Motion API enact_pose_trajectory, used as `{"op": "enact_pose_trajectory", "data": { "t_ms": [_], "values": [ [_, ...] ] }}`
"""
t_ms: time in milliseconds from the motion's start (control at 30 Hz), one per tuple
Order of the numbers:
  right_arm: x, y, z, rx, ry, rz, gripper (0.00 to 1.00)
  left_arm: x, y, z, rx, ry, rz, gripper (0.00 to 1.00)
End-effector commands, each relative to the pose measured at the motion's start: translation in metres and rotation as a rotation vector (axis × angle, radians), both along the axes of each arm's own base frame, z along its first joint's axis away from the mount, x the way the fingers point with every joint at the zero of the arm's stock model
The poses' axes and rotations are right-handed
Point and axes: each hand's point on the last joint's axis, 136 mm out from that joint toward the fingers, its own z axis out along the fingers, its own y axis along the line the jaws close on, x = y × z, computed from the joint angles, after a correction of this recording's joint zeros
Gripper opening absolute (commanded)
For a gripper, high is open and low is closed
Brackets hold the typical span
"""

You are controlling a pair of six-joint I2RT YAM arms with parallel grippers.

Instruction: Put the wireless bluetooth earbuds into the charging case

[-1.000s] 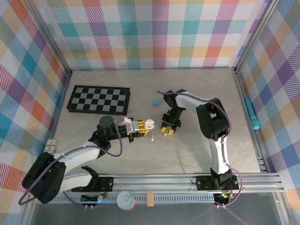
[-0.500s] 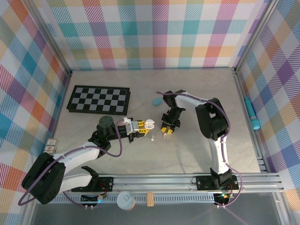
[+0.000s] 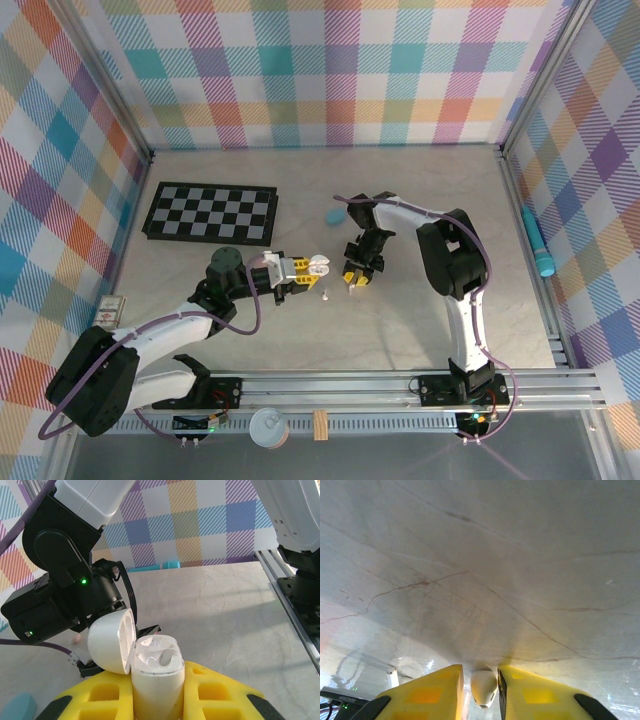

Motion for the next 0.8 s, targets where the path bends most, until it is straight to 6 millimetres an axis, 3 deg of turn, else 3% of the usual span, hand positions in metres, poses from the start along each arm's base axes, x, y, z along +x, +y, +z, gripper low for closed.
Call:
{"op": "enact_pose_trajectory", "data": {
  "t_ms": [0, 500, 767],
  "values": [
    [-0.026, -0.002, -0.015, -0.054, 0.108, 0.008, 0.25, -0.002, 0.001, 0.014, -0.014, -0.063, -0.021, 0.02],
    [-0.035, 0.001, -0.014, -0.064, 0.134, 0.022, 0.28, -0.001, 0.002, 0.011, -0.002, -0.064, -0.014, 0.01],
    [-0.038, -0.002, -0.014, -0.082, 0.139, 0.031, 0.17, -0.001, 0.003, 0.011, 0.002, -0.068, -0.009, 0.02]
  ]
}}
